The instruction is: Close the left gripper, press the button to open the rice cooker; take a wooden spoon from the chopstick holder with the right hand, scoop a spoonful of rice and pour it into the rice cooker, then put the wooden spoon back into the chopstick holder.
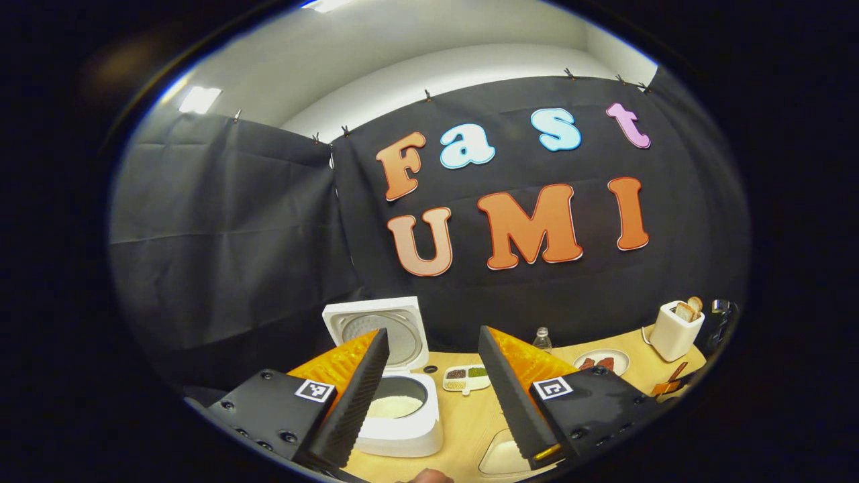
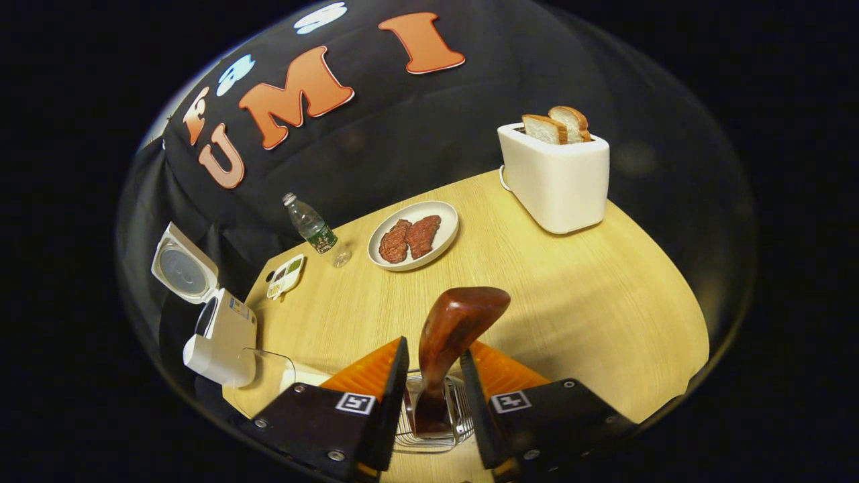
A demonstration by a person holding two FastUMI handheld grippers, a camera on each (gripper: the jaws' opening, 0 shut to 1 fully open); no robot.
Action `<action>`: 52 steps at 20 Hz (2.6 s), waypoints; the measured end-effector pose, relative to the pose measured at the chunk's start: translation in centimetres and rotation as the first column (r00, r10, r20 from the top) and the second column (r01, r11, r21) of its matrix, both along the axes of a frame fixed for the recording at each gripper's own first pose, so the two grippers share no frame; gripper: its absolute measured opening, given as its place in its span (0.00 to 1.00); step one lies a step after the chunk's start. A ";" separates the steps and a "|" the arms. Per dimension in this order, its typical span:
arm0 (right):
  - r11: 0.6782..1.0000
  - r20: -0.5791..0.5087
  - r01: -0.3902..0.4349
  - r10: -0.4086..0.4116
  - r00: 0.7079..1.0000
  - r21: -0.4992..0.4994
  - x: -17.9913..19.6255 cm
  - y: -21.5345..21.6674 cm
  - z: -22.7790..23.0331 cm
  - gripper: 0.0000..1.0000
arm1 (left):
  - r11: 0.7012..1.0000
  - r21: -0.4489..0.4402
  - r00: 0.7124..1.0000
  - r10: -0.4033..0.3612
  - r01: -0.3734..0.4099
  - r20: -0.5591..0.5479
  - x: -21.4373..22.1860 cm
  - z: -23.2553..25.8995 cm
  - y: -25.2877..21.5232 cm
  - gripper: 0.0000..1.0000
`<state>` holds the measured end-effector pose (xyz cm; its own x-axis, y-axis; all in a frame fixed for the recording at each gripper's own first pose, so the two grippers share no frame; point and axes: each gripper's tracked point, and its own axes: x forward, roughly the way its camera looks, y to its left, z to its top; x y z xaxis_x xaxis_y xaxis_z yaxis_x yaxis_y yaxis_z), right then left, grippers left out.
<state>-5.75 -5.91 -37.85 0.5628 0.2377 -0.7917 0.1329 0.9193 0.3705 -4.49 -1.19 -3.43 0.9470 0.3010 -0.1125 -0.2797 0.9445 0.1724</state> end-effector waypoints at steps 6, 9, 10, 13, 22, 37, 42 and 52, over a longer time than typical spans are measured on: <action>0.998 -0.004 0.069 -0.069 0.998 -0.001 -0.8 -0.9 0.1 0.16 | 1.000 0.024 1.000 -0.001 0.000 0.011 -0.1 -0.1 0.5 0.92; 0.995 0.023 0.101 -0.101 0.995 -0.023 -1.7 -0.7 1.4 0.18 | 1.000 0.012 1.000 -0.027 0.026 0.015 0.6 -0.4 0.9 0.88; 0.993 0.043 0.112 -0.111 0.993 -0.037 -1.9 -0.8 1.9 0.17 | 0.999 0.009 0.999 -0.040 0.040 0.013 0.9 -0.7 1.1 0.88; 0.985 0.081 0.159 -0.154 0.985 -0.064 -3.0 -0.9 3.0 0.17 | 0.997 0.011 0.997 -0.079 0.079 0.005 2.0 -1.2 2.2 0.88; 0.947 0.221 0.303 -0.273 0.936 -0.112 -2.4 -0.7 9.0 0.11 | 0.989 -0.022 0.989 -0.146 0.146 0.014 4.4 -1.8 5.8 0.88; 0.984 0.311 -0.030 0.085 0.947 -0.176 -1.0 16.2 14.6 0.11 | 0.986 -0.071 0.989 -0.150 0.149 -0.007 4.0 -4.1 12.6 0.97; 0.931 0.235 -0.124 0.213 0.948 -0.343 -2.1 18.2 9.5 0.11 | 0.990 -0.073 0.992 -0.120 0.117 -0.027 3.4 -4.9 15.7 0.97; 0.802 0.185 -0.232 0.388 0.903 -0.550 -2.9 21.2 3.8 0.11 | 0.994 -0.060 0.994 -0.096 0.092 -0.057 2.9 -6.5 19.4 0.97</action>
